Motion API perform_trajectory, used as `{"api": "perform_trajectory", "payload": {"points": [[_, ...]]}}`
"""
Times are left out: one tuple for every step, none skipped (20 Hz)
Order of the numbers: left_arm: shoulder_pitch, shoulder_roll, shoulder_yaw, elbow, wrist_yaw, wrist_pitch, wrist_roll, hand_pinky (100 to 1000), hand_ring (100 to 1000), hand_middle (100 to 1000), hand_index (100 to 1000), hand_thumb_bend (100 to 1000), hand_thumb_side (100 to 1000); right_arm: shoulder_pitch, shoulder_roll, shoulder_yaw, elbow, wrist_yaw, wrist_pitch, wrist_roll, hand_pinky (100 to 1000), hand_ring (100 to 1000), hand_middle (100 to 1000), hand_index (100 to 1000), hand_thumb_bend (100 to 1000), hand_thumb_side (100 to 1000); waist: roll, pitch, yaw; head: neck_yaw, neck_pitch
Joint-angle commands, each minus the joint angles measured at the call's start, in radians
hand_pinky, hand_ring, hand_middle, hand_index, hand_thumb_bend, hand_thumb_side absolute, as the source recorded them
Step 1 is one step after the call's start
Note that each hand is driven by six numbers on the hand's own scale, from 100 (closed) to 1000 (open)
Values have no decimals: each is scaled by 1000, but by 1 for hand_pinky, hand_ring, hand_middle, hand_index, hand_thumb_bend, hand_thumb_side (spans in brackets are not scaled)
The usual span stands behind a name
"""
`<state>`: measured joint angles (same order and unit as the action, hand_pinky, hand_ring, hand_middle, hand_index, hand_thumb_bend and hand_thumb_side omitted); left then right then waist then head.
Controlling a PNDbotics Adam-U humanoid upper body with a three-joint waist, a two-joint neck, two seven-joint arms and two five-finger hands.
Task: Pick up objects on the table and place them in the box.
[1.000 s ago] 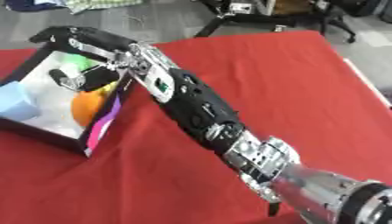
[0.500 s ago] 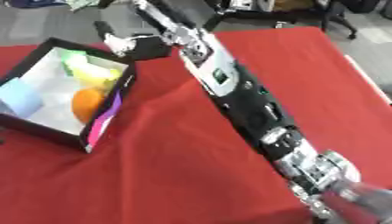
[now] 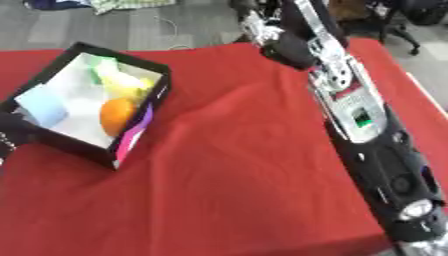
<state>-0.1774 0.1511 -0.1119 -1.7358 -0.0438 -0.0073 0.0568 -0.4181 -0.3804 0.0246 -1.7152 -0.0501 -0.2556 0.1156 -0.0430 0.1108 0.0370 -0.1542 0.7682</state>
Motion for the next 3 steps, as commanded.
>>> {"api": "perform_trajectory", "payload": {"points": [[0, 18, 9, -23, -2, 0, 9, 747, 747, 605, 725, 100, 928, 43, 49, -73, 42, -51, -12, 4, 998, 627, 605, 875, 100, 546, 3, -35, -10, 29, 2], [4, 16, 10, -22, -3, 0, 10, 747, 748, 605, 725, 100, 928, 68, 73, -91, 50, -59, -14, 9, 998, 625, 599, 873, 100, 550, 6, -38, -15, 29, 2], [8, 14, 9, -21, -3, 1, 10, 747, 748, 605, 725, 100, 929, 95, 94, -105, 50, -61, -16, 15, 1000, 623, 593, 872, 100, 554, 7, -40, -18, 28, 2]]}}
